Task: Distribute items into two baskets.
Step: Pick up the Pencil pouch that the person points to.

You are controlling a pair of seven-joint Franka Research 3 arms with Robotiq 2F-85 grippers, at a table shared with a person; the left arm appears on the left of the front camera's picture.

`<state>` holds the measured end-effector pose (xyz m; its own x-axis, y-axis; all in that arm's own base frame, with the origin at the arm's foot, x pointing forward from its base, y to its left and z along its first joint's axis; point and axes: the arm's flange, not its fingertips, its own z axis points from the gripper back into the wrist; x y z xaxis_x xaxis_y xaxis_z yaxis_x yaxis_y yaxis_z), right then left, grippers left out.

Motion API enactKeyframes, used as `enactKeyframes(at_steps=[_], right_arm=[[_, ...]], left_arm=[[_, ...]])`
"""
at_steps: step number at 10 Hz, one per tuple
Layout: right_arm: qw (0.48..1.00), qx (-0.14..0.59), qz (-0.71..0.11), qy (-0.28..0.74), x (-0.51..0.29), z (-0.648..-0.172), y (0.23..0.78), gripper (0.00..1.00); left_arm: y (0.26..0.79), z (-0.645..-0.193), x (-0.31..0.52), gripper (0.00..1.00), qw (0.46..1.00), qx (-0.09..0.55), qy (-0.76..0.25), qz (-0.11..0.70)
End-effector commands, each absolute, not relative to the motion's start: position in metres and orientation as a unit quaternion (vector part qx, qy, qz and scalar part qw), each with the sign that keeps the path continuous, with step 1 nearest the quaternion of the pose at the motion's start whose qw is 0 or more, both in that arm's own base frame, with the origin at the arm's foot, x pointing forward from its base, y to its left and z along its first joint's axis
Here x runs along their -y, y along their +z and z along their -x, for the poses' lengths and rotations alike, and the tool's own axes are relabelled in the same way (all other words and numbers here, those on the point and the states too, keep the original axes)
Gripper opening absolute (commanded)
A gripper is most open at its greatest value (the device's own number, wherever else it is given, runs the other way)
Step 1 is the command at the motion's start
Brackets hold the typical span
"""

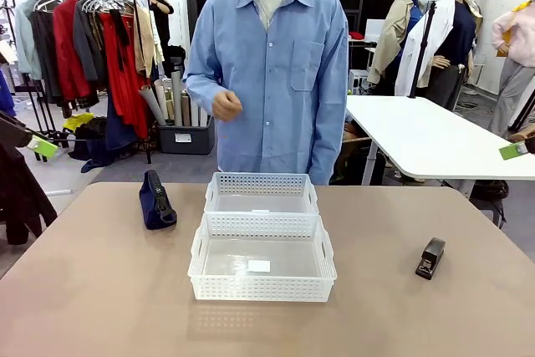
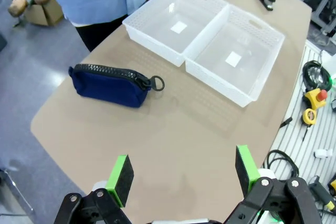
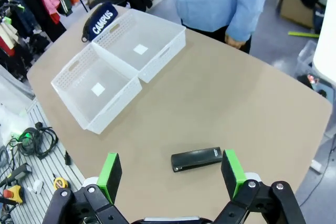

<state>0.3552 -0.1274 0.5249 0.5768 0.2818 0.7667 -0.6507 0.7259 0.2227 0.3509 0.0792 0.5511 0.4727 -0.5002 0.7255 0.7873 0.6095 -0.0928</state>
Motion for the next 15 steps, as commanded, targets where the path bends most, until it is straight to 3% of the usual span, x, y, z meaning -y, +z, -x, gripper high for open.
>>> enactKeyframes(at_steps=[1, 15], right_arm=[[0.843, 0.386, -0.269, 0.261, 0.1272, -0.353, 0.5252, 1.0], [0.852, 0.37, -0.249, 0.274, 0.1274, -0.3552, 0.5249, 1.0]], left_arm=[[0.5492, -0.352, -0.08, 1.0, 0.821, 0.347, -0.391, 0.229], [0.5511, -0.3509, -0.0792, 1.0, 0.831, 0.337, -0.387, 0.213]])
